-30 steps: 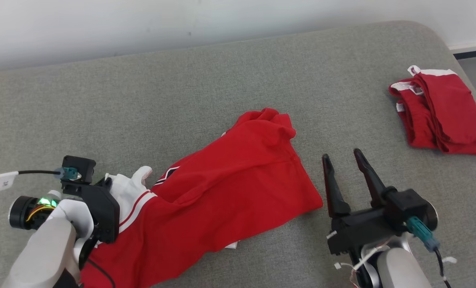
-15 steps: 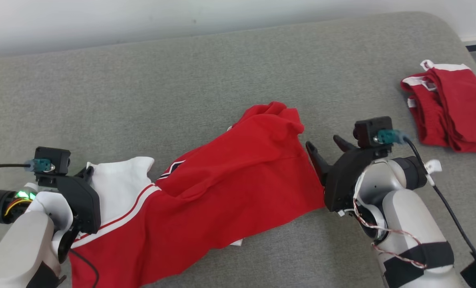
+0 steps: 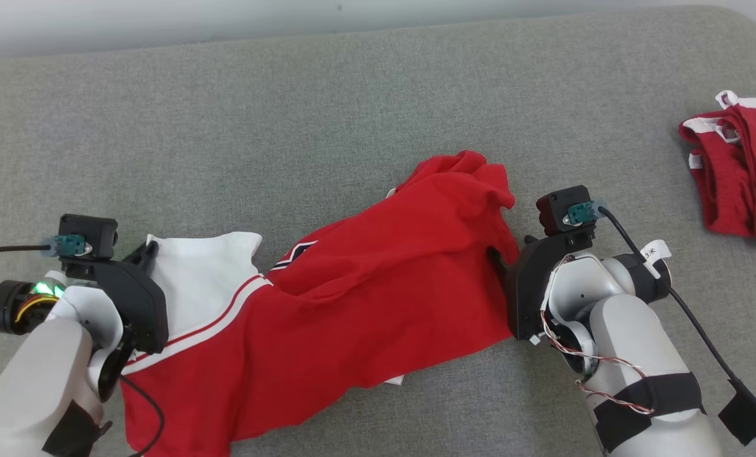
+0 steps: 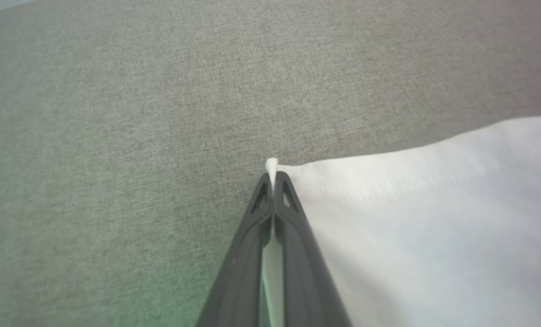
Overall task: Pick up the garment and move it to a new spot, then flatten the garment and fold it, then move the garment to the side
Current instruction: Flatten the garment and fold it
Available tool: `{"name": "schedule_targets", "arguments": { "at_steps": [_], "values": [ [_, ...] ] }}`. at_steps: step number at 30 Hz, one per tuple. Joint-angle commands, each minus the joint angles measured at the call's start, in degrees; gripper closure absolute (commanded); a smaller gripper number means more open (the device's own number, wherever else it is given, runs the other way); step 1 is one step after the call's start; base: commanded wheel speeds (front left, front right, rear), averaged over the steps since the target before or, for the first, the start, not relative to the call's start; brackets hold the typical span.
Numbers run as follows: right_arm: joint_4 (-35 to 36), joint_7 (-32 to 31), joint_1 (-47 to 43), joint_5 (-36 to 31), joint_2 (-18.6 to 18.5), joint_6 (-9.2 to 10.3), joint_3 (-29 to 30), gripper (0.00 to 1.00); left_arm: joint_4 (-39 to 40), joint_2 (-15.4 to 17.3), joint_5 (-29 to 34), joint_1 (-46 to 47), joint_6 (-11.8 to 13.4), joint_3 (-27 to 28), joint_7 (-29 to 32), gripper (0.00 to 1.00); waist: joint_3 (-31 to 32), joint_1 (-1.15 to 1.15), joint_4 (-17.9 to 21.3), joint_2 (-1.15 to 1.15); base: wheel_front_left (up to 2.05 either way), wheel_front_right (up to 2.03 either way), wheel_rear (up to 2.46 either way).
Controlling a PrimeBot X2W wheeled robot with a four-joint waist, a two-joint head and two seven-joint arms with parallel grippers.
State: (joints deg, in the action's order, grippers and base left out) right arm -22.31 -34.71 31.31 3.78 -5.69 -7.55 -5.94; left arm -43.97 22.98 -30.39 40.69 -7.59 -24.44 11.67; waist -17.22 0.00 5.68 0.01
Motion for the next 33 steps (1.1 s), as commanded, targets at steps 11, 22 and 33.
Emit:
{"name": "schedule_targets", "arguments": {
  "at_steps": [11, 22, 33],
  "values": [
    [-4.44, 3.76, 2.84, -2.98, 1.81, 0.15, -0.17, 0.75, 0.70, 1.20, -0.76, -0.24, 0.91, 0.23, -0.82, 1.00, -1.87, 0.00, 0.08, -0.01, 0.00, 0.00, 0.00],
    [1.56, 9.23, 0.46, -4.22, 2.59, 0.15, 1.47, 1.00, 4.85, 1.83, -3.76, -0.93, 1.52, 3.61, -7.10, 1.00, -0.21, 0.00, 0.10, -0.01, 0.00, 0.00, 0.00],
    [13.36, 14.43, -1.98, 4.73, 2.82, 0.15, 4.52, 1.00, 18.12, 1.93, -11.60, 0.78, 1.07, 13.43, -19.02, 1.00, 3.35, 0.00, -0.08, -0.01, 0.00, 0.00, 0.00]
  ]
}}
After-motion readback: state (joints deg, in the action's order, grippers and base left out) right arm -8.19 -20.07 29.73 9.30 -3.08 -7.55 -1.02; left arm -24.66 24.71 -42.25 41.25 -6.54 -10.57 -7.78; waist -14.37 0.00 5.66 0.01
